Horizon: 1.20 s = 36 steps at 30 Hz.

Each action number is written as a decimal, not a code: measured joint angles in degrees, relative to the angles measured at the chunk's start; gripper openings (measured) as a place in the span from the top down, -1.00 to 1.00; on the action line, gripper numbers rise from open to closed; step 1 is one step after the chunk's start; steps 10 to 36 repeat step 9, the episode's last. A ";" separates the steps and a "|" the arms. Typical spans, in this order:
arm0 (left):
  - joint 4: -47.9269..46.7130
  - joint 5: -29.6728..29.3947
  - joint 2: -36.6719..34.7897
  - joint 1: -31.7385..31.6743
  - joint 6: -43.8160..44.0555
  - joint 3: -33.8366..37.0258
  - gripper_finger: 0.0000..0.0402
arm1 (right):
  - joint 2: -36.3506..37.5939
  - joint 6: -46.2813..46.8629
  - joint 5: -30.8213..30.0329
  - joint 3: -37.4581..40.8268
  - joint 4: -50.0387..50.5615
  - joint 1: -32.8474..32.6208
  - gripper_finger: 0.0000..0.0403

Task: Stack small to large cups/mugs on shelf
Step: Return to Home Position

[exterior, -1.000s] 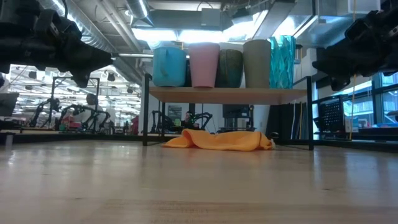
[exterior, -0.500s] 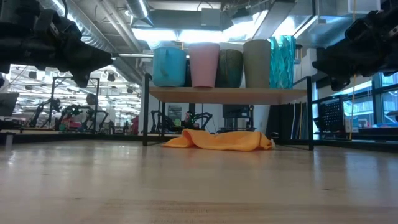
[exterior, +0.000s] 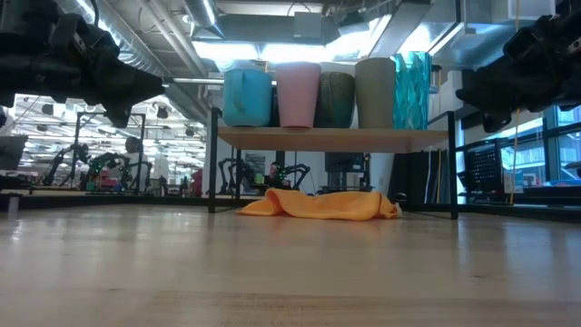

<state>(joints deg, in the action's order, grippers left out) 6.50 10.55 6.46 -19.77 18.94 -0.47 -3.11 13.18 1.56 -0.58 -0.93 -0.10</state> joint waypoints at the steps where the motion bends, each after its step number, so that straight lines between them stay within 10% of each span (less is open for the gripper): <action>1: -0.02 0.00 0.00 0.00 0.00 0.00 0.65 | 0.00 0.01 0.00 0.00 0.00 -0.01 0.16; 36: -0.02 0.00 0.00 -0.02 0.00 0.00 0.65 | 0.00 0.19 0.01 0.00 0.00 -0.01 0.16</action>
